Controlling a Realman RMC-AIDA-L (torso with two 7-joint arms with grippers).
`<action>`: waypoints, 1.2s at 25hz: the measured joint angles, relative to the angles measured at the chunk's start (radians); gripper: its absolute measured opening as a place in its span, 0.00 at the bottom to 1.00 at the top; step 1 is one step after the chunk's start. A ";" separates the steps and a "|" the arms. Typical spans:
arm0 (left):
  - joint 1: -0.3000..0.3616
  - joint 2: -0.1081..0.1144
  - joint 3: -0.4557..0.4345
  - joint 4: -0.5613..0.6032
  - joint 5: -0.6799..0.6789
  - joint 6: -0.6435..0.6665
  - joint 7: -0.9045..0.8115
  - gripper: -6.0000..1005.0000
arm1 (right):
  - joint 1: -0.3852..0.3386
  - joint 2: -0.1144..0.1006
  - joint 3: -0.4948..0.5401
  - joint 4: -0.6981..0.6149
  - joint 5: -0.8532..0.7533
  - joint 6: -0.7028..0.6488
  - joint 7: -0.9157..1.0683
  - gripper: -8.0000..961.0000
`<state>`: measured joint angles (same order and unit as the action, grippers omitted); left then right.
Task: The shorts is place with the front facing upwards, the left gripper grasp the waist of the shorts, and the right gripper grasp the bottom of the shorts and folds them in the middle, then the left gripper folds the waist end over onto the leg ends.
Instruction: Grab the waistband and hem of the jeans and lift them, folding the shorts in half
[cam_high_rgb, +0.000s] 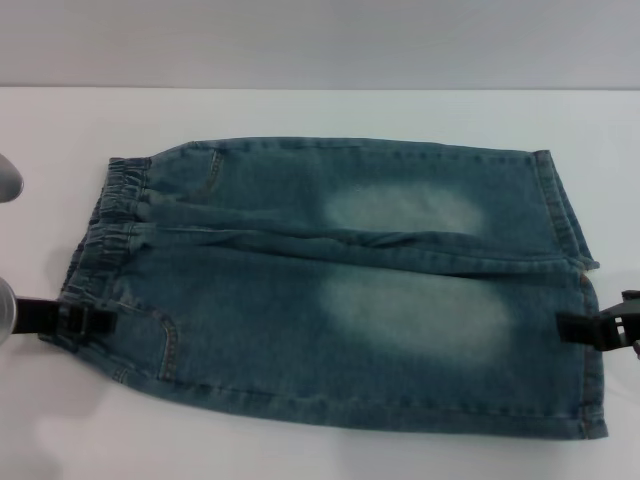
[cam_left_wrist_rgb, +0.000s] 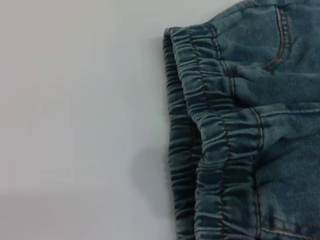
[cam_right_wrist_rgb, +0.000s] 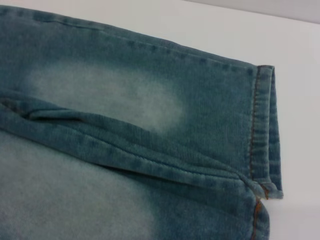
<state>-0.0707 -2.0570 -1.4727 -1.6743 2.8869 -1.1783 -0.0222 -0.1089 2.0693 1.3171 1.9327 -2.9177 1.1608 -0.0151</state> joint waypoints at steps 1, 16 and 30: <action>0.000 0.000 -0.001 0.000 0.000 0.001 0.000 0.81 | 0.000 0.000 0.000 0.000 0.000 0.000 0.000 0.81; -0.012 -0.002 0.001 0.019 0.000 -0.009 -0.010 0.81 | 0.002 0.000 -0.002 0.000 0.000 0.002 0.000 0.81; -0.018 -0.002 0.002 0.018 -0.004 -0.030 0.001 0.62 | 0.003 0.000 0.002 0.001 0.000 0.004 0.000 0.81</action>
<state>-0.0884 -2.0585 -1.4702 -1.6562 2.8832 -1.2085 -0.0210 -0.1058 2.0693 1.3189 1.9341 -2.9176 1.1646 -0.0154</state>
